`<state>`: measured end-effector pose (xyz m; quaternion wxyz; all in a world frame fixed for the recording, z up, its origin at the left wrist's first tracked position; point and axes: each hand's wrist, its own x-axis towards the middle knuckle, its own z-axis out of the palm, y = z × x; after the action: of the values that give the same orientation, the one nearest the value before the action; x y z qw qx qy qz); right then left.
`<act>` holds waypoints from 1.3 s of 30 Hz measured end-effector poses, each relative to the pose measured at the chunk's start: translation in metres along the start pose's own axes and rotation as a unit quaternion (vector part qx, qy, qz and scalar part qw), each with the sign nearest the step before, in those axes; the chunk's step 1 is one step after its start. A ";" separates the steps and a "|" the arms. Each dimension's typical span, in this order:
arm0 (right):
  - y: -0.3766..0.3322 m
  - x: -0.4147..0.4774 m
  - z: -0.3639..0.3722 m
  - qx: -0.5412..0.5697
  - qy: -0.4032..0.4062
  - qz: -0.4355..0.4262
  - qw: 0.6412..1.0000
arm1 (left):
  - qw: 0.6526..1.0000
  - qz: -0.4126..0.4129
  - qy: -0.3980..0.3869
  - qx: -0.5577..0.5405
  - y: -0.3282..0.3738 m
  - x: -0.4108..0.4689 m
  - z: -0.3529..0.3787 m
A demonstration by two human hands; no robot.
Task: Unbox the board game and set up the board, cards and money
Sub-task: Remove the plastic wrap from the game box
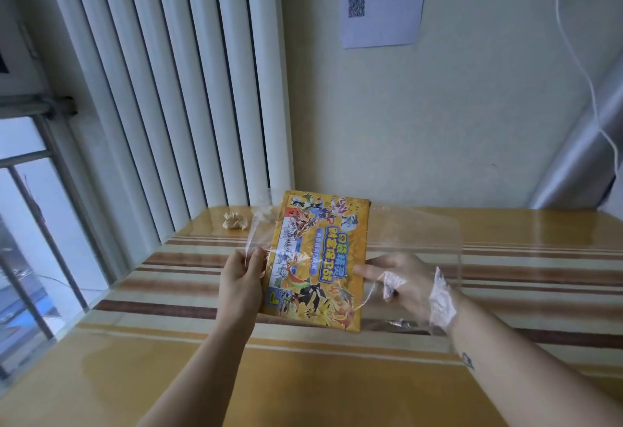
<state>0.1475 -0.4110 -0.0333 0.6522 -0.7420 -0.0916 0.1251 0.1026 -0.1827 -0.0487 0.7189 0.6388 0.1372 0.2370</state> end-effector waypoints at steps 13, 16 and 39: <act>-0.002 -0.018 -0.018 0.111 0.098 0.052 0.988 | 0.986 -0.002 0.107 0.127 -0.016 0.010 -0.028; 0.012 -0.009 -0.032 0.067 0.220 0.057 0.972 | 0.970 -0.024 0.170 0.171 -0.017 0.017 -0.050; -0.005 0.050 0.175 -0.004 -0.007 0.043 0.999 | 0.975 -0.179 -0.027 0.130 -0.007 -0.027 -0.158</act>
<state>0.1421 -0.2300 -0.0526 0.6426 -0.7470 -0.0650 0.1575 0.0020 -0.0622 -0.0816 0.6636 0.6981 0.2602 0.0673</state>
